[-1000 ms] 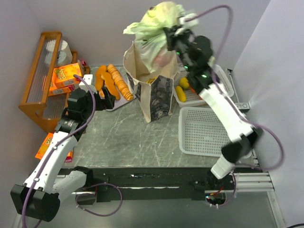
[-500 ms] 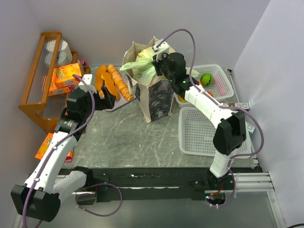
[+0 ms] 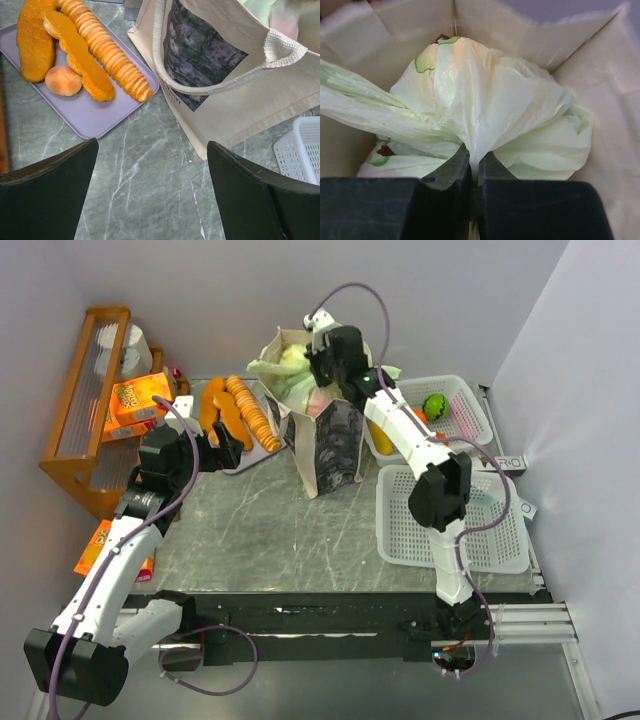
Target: Place the mixed food into the grocery bags and tie them
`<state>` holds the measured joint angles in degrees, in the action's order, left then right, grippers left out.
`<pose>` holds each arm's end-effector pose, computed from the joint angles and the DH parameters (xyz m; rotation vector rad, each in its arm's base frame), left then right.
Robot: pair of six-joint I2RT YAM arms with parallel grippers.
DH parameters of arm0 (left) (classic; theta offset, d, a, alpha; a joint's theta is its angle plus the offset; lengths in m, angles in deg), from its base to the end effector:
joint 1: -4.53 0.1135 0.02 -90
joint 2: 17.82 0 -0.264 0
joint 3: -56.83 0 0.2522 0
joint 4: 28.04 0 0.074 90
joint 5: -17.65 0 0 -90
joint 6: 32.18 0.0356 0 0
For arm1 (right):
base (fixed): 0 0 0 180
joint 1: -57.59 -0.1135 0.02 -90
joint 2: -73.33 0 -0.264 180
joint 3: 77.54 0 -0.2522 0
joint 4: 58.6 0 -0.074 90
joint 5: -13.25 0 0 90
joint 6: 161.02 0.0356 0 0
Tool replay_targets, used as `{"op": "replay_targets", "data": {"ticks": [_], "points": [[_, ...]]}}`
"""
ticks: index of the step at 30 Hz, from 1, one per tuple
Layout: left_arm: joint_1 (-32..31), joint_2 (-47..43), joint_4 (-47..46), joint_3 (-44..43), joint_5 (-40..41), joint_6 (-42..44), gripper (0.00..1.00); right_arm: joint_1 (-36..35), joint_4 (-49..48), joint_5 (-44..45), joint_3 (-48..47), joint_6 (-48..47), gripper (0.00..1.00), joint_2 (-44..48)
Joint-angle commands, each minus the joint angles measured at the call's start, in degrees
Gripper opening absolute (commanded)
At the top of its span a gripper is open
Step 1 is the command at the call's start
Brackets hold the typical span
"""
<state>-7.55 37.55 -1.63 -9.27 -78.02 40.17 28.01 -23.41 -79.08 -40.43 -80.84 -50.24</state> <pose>0.2174 -0.0501 0.3481 -0.0207 1.8672 -0.4521 0.4423 0.2527 0.3869 -0.6526 1.7382 0.2778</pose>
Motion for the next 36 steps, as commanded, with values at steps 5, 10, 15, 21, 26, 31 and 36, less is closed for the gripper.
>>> {"op": "replay_targets", "data": {"ticks": [5, 10, 15, 21, 26, 31, 36], "points": [[0.3, 0.3, -2.8, 0.1, -0.7, 0.3, 0.96, 0.7, 7.8, 0.3, 3.3, 2.8, 0.16, 1.3], [0.4, 0.4, -2.8, 0.1, -0.9, 0.3, 0.96, 0.7, 7.7, -2.6, 1.9, 2.2, 0.55, 4.7], [0.4, -0.1, -2.9, 0.2, -0.1, 0.3, 0.96, 0.7, 7.1, -7.2, -0.2, 2.4, 0.99, 8.8], [1.4, -1.6, -4.8, 0.8, -1.9, -0.9, 0.96, 0.8, -2.8, -12.3, 11.2, 8.8, 0.99, 20.5], [7.1, -0.1, -6.3, -1.4, -5.1, -7.1, 0.96, 7.2, -7.4, -17.9, 21.3, 23.6, 0.99, 29.5], [14.0, -0.6, -8.6, -1.8, -5.4, -11.6, 0.96, 13.1, -8.3, -13.2, 36.7, 25.4, 0.99, 40.8], [14.1, -2.4, -5.1, -5.9, -7.8, -6.0, 0.96, 15.3, -8.9, -1.3, 53.4, 22.0, 0.99, 60.0]]}}
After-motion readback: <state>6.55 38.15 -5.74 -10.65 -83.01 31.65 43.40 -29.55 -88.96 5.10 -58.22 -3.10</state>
